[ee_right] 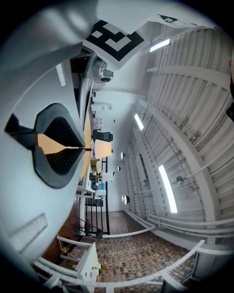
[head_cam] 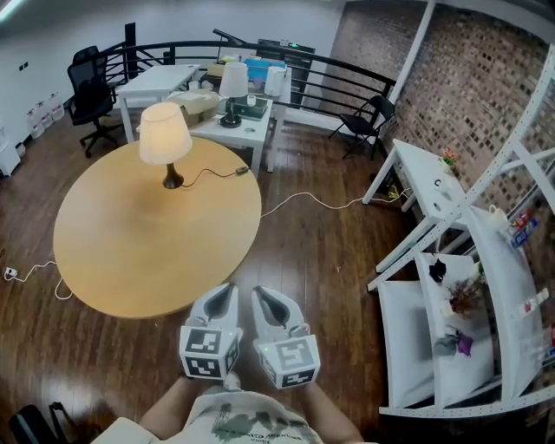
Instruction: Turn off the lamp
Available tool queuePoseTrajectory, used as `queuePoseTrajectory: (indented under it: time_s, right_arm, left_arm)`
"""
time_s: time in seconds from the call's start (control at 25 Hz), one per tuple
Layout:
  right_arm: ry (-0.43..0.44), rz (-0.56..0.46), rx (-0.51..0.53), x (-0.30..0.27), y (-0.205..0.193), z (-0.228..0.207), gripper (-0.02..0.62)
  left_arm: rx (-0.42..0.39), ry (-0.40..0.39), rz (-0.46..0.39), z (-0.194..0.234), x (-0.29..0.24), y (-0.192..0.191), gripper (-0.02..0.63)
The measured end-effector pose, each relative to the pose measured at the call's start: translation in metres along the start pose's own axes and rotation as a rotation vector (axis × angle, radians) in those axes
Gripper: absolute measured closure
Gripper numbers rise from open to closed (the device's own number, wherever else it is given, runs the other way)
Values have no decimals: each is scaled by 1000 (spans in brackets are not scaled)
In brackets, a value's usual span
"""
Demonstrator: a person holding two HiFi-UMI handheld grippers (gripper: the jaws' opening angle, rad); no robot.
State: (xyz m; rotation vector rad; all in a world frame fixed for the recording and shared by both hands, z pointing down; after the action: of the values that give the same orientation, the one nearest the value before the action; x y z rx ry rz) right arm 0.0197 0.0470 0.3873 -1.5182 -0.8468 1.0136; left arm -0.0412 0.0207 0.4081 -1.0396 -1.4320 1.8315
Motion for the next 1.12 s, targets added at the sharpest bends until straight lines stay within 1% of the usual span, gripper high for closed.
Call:
queuePoseTrajectory:
  time_s: [0.2,0.36,0.52,0.72,0.88,1.04,1.12]
  right_arm:
    - [-10,1,-2,-25,-3,-12,580]
    - [-14,-9,-17,-38,3,-28,575]
    - [0,-9,-15,-55,-1,-52,569]
    - [69,-29,-25,-83,6,-92,563]
    - [142,-26,-23,-108,10,-126,560]
    - [206,-40,-24,-131,24,-155,555]
    - [234,-36,-29,-140,24,-170,552]
  left_arm:
    - [22,-6,0,16,-24,-1,611]
    - [15,-5,15,17,-45,-2,611]
    - [13,9,27,18,-73,-1,611]
    - [0,71,23,12,-115,5,611]
    - [9,141,18,10,-151,15,611]
    - [13,188,22,4,-188,25,611]
    - [16,209,28,0,-204,27,611]
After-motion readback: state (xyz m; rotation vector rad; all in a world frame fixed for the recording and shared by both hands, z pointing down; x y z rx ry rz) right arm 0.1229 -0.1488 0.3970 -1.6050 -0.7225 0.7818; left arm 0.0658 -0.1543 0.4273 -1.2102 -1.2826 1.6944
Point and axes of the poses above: the fingertips, and each gripper's own axes: x backward along the fingers, z to its left, y out of its top, the point moved 2 cm from there along x, backward along the fingers, and after that the axes turned 4 degrees about -x, right-handed, at the moved point
